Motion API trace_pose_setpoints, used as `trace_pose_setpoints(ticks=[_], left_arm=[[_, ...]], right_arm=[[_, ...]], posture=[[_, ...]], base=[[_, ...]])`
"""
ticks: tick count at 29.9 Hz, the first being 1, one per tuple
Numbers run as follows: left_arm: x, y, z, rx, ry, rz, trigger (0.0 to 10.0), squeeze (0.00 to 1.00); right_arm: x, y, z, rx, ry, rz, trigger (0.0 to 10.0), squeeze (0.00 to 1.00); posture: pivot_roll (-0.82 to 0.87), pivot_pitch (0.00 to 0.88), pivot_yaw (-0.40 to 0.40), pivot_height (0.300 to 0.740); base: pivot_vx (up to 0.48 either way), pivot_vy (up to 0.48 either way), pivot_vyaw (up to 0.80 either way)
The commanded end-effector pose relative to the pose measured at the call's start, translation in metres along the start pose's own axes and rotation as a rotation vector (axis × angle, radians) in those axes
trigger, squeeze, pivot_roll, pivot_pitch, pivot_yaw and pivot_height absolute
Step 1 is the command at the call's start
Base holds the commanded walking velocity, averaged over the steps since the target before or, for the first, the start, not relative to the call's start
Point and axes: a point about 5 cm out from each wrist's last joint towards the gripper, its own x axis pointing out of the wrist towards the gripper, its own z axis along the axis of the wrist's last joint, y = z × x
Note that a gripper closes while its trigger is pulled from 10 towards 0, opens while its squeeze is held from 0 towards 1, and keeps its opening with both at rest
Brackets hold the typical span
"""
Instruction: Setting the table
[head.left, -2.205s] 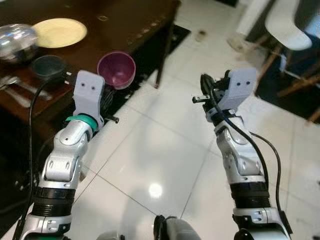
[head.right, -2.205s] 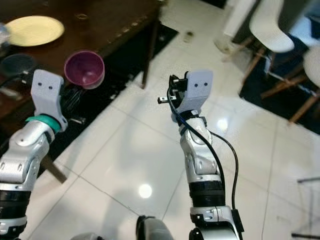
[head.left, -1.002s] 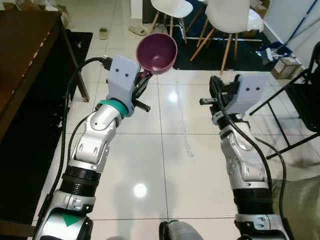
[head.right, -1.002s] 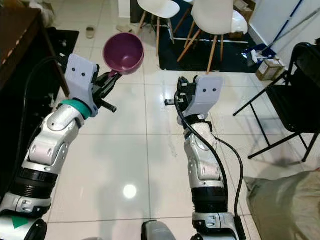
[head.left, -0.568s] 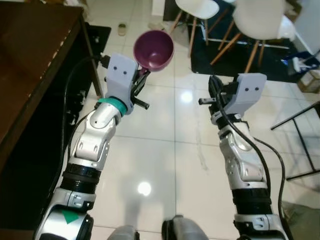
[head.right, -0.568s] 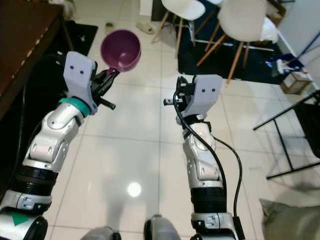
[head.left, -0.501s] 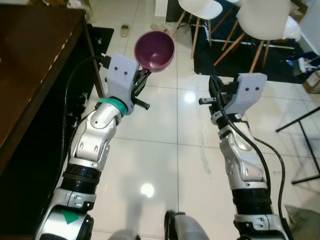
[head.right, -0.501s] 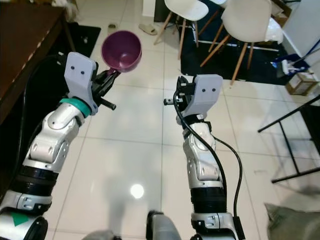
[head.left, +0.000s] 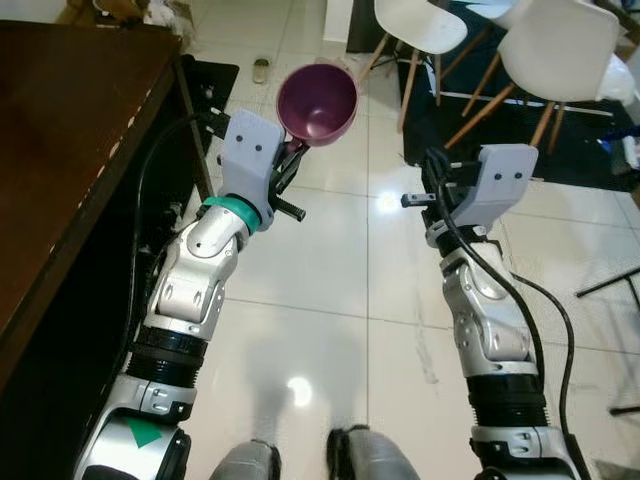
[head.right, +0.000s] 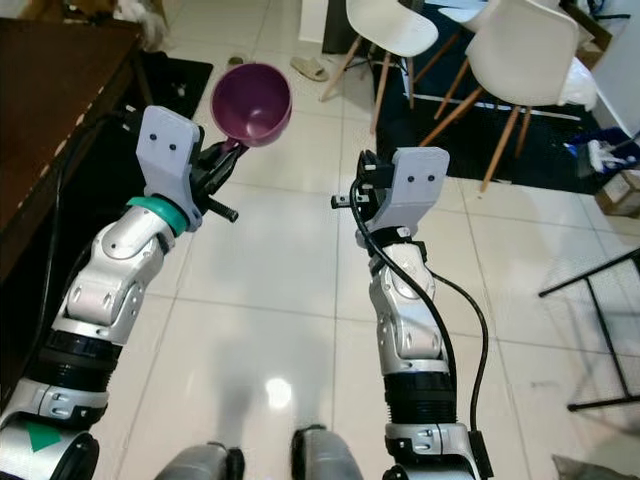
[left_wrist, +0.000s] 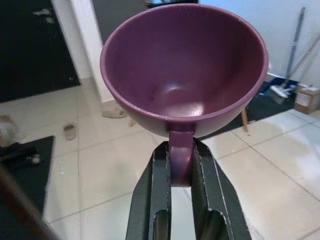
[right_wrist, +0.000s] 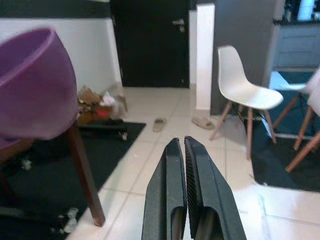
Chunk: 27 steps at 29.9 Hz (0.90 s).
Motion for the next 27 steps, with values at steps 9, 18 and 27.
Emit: trace_pose_setpoints(ticks=[9,18,27], left_arm=[[0.0010,-0.0020,0.0009,0.009,-0.011,-0.014,10.0,0.00],[0.0017,-0.0025,0.0008,0.006,-0.012,-0.017,10.0,0.00],[0.0025,-0.0029,0.0008,0.006,-0.013,-0.017,10.0,0.00]], right_arm=[[-0.0003,-0.0035,0.0012,-0.004,-0.007,-0.017,10.0,0.00],[-0.0007,-0.0055,0.0013,-0.006,-0.007,-0.027,10.0,0.00],[-0.0006,-0.0069,0.0017,-0.009,-0.008,-0.035,10.0,0.00]], posture=[[0.02,0.000,0.038,0.740],[0.02,0.000,0.042,0.740],[0.02,0.000,0.042,0.740]], base=[[0.450,0.000,0.00],[0.452,0.000,0.00],[0.451,0.000,0.00]])
